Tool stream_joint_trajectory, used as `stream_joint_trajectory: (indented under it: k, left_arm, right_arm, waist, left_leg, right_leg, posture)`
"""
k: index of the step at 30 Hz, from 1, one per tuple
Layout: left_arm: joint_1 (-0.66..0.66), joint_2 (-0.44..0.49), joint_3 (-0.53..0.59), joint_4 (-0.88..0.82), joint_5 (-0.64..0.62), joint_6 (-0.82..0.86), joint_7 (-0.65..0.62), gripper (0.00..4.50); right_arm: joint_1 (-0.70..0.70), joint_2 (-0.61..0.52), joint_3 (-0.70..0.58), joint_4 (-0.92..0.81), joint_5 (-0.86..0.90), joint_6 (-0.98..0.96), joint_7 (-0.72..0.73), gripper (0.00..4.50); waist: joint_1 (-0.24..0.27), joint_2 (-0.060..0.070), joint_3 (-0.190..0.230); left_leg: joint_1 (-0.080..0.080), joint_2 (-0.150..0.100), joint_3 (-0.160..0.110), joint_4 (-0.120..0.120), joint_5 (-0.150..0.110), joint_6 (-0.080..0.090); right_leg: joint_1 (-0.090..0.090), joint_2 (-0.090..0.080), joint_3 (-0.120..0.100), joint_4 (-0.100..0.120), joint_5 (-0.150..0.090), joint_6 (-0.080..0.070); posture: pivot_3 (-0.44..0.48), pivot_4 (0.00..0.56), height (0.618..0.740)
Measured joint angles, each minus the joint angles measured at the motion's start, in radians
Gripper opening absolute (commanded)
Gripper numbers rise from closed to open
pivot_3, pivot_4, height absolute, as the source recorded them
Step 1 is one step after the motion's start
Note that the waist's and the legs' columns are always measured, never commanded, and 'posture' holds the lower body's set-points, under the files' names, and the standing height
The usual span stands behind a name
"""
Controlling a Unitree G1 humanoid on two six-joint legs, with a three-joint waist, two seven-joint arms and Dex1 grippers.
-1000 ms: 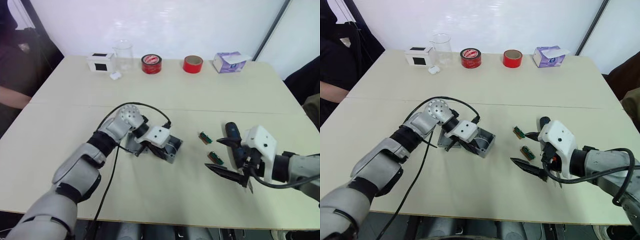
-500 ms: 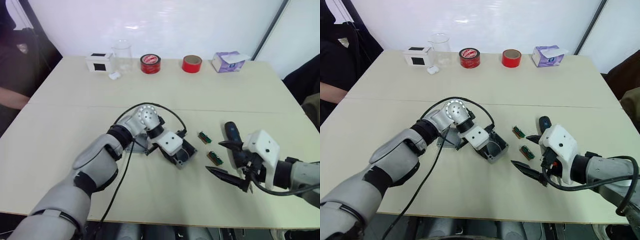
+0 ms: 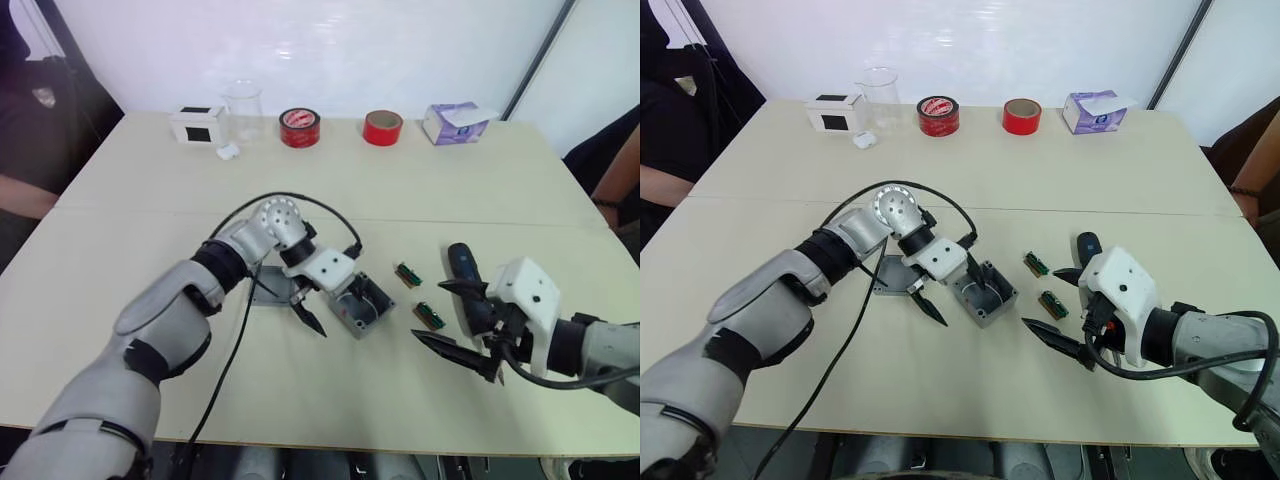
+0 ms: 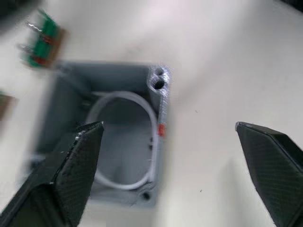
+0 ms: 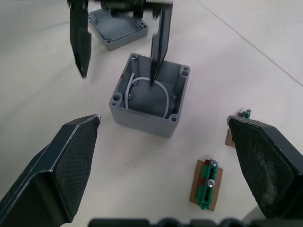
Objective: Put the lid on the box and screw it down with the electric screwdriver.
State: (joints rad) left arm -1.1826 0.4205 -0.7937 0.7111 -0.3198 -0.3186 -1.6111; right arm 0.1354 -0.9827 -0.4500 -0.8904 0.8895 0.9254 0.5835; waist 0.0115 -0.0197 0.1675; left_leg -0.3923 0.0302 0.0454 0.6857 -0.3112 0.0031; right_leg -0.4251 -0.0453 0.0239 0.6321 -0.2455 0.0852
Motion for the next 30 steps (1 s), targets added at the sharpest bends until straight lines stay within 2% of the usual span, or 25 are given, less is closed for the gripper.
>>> stream_joint_trajectory:
  k: [3,7,9,11,15,18,22,27,30]
  left_arm:
    - [0.040,0.102,0.139,-0.146,-0.088,0.198,0.005,4.44]
    - [0.188,0.229,0.298,-0.313,-0.140,0.458,0.087,4.44]
    - [0.270,0.260,0.360,-0.398,-0.148,0.575,0.179,4.44]
    - [0.383,0.307,0.461,-0.495,-0.154,0.734,0.346,4.44]
    - [0.517,0.326,0.638,-0.674,-0.166,0.999,0.639,4.44]
    - [0.627,0.270,0.789,-0.850,-0.163,1.258,0.921,4.44]
    - [0.773,0.123,0.900,-1.036,-0.147,1.509,1.185,4.44]
    - [0.850,-0.056,0.957,-1.119,-0.122,1.620,1.360,4.44]
    - [0.861,-0.121,0.975,-1.149,-0.104,1.642,1.424,4.44]
  right_arm:
    - [-0.006,-0.001,0.010,0.016,-0.003,-0.007,0.016,4.50]
    - [-0.017,-0.016,0.015,0.044,-0.009,-0.023,0.054,4.50]
    - [-0.025,-0.026,0.018,0.055,-0.011,-0.035,0.083,4.50]
    - [-0.044,-0.054,0.017,0.075,-0.010,-0.050,0.131,4.50]
    - [-0.104,-0.083,0.024,0.111,0.001,-0.070,0.204,4.50]
    - [-0.183,-0.109,0.060,0.150,-0.001,-0.094,0.257,4.50]
    - [-0.256,-0.119,0.133,0.214,-0.024,-0.122,0.309,4.50]
    - [-0.310,-0.120,0.187,0.248,-0.053,-0.139,0.338,4.50]
    - [-0.333,-0.120,0.202,0.254,-0.062,-0.140,0.349,4.50]
  waist:
    - [-0.010,0.000,0.000]
    - [-0.022,0.001,0.000]
    - [-0.022,0.001,0.000]
    - [-0.022,0.000,0.000]
    - [-0.021,0.000,0.000]
    - [-0.019,0.000,0.000]
    - [-0.018,0.000,0.000]
    - [-0.016,0.000,0.000]
    - [-0.016,0.000,-0.001]
  left_leg:
    - [0.001,0.001,0.000,0.000,0.000,0.000]
    - [0.002,0.002,-0.001,0.000,0.000,0.000]
    - [0.002,0.002,-0.001,0.000,0.000,0.000]
    - [0.002,0.002,-0.001,0.000,0.000,0.000]
    - [0.002,0.003,-0.001,0.000,0.000,0.000]
    - [0.002,0.002,-0.002,0.000,0.000,0.000]
    - [0.002,0.002,-0.001,0.000,0.001,-0.001]
    - [0.002,0.000,-0.001,0.000,0.001,-0.002]
    - [0.003,0.000,-0.001,0.000,0.001,-0.002]
  right_leg:
    - [0.000,0.000,0.000,0.001,0.000,0.000]
    - [0.000,0.000,-0.001,0.004,0.000,0.001]
    - [0.000,0.000,-0.001,0.004,0.000,0.001]
    - [0.000,0.000,-0.001,0.004,0.000,0.001]
    - [0.000,-0.001,-0.001,0.004,0.001,0.003]
    - [0.000,-0.002,-0.001,0.004,0.001,0.003]
    - [0.001,-0.003,-0.001,0.004,0.001,0.003]
    - [0.001,-0.003,-0.001,0.005,0.002,0.003]
    - [0.001,-0.003,-0.001,0.005,0.002,0.003]
  posture:
    - [0.000,0.150,0.740]
    - [0.000,0.150,0.740]
    - [0.000,0.150,0.740]
    - [0.000,0.150,0.740]
    - [0.000,0.150,0.740]
    - [0.000,0.150,0.740]
    - [0.000,0.150,0.740]
    - [0.000,0.150,0.740]
    - [0.000,0.150,0.740]
